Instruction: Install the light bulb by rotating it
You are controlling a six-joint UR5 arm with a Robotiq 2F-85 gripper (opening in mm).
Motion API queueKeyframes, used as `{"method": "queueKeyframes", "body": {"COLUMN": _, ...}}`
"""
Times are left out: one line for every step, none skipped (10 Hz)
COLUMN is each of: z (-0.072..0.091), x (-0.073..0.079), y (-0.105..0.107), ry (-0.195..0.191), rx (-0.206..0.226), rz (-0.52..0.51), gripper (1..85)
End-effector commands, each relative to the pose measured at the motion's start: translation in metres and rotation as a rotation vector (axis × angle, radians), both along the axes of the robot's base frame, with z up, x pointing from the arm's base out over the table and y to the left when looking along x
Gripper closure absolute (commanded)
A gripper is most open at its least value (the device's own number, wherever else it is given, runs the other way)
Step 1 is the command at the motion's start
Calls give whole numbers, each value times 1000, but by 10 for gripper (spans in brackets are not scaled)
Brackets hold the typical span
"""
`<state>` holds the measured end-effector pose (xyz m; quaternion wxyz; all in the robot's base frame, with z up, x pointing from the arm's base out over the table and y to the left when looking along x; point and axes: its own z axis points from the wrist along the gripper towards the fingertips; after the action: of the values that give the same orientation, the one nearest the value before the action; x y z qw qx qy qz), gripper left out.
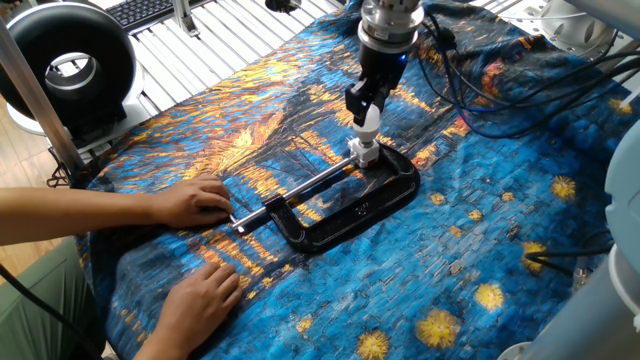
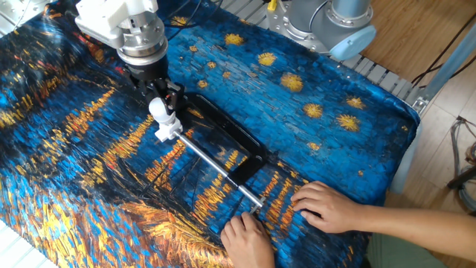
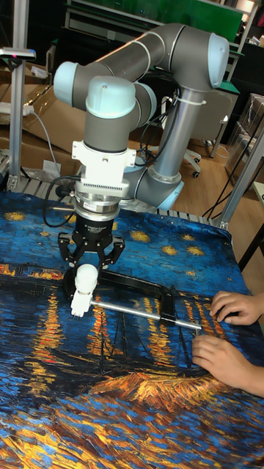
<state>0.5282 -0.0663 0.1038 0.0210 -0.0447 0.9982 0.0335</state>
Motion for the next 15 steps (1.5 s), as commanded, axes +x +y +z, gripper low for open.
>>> {"method": "queueKeyframes", "body": {"z": 4, "x": -2, "y": -6, "ry": -2, "rx": 14, "rz": -16, "gripper": 467}}
{"method": "queueKeyframes", "body": {"z": 4, "x": -3, "y": -8, "ry": -1, "rx": 10, "rz": -27, "gripper": 477}}
{"method": "queueKeyframes", "body": {"z": 4, "x": -4, "y": -11, "ry": 1, "rx": -4, "rz": -36, "gripper": 490}}
{"method": "queueKeyframes", "body": {"z": 4, "x": -6, "y": -10, "ry": 9, "rx": -5, "rz": -45, "gripper": 500}}
{"method": "queueKeyframes", "body": {"z": 4, "x": -8, "y": -10, "ry": 16, "rx": -9, "rz": -55, "gripper": 503}}
{"method": "queueKeyframes", "body": {"z": 3, "x": -11, "y": -6, "ry": 23, "rx": -12, "rz": -73, "gripper": 520}}
{"method": "queueKeyframes", "body": {"z": 3, "x": -14, "y": -2, "ry": 32, "rx": -12, "rz": -85, "gripper": 537}}
{"method": "queueKeyframes", "body": {"z": 3, "x": -16, "y": 1, "ry": 42, "rx": -11, "rz": -97, "gripper": 540}}
{"method": "queueKeyframes", "body": {"z": 3, "x": -18, "y": 1, "ry": 49, "rx": -6, "rz": -104, "gripper": 540}}
{"method": "queueKeyframes", "body": {"z": 2, "x": -19, "y": -1, "ry": 56, "rx": 3, "rz": -107, "gripper": 537}}
{"method": "queueKeyframes", "body": {"z": 2, "x": -20, "y": -3, "ry": 56, "rx": 4, "rz": -106, "gripper": 537}}
{"method": "queueKeyframes", "body": {"z": 2, "x": -20, "y": -4, "ry": 56, "rx": 4, "rz": -110, "gripper": 537}}
{"method": "queueKeyframes", "body": {"z": 2, "x": -20, "y": -4, "ry": 57, "rx": 4, "rz": -116, "gripper": 537}}
{"method": "queueKeyframes", "body": {"z": 2, "x": -20, "y": -4, "ry": 59, "rx": 3, "rz": -125, "gripper": 537}}
{"method": "queueKeyframes", "body": {"z": 2, "x": -21, "y": -7, "ry": 61, "rx": -6, "rz": -129, "gripper": 537}}
